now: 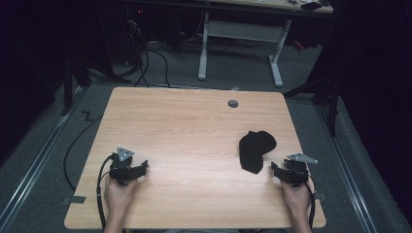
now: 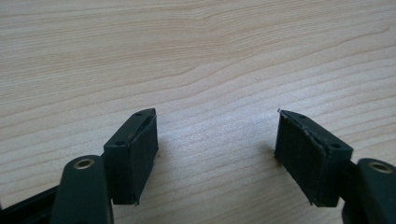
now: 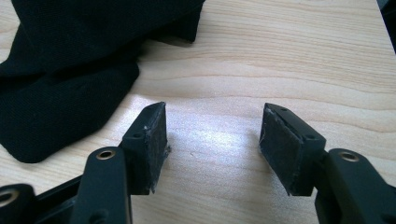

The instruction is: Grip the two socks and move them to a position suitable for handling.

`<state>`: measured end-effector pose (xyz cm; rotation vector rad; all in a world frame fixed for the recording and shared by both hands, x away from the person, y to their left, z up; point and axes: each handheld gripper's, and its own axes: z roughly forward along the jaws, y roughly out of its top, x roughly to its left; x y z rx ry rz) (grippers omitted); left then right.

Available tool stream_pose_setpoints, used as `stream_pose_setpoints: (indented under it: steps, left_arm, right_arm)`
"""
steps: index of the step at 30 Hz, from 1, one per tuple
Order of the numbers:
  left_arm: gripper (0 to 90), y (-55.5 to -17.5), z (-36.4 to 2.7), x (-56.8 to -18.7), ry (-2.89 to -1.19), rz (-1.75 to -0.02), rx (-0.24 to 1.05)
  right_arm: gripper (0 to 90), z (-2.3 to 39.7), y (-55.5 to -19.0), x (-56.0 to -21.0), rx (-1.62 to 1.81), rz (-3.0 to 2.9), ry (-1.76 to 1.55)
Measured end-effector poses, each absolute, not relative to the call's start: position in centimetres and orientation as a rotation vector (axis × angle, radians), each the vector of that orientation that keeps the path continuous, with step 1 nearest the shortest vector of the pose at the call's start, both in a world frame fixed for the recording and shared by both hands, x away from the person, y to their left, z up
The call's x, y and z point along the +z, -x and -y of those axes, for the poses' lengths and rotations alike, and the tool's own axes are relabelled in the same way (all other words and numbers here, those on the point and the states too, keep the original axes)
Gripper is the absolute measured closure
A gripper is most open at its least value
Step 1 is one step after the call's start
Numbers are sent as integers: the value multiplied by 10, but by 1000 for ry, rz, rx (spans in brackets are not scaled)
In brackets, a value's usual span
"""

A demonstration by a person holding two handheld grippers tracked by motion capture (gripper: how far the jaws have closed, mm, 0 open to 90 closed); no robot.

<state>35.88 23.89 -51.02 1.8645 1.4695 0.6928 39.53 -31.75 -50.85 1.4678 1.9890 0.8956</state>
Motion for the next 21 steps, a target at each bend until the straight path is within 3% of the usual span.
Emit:
stream_pose_setpoints:
  steps: [21]
  left_arm:
    - [294, -358, -239, -510, -1858, -1471, 685]
  right_arm:
    - [392, 317, -395, -509, 901, -1992, -1468]
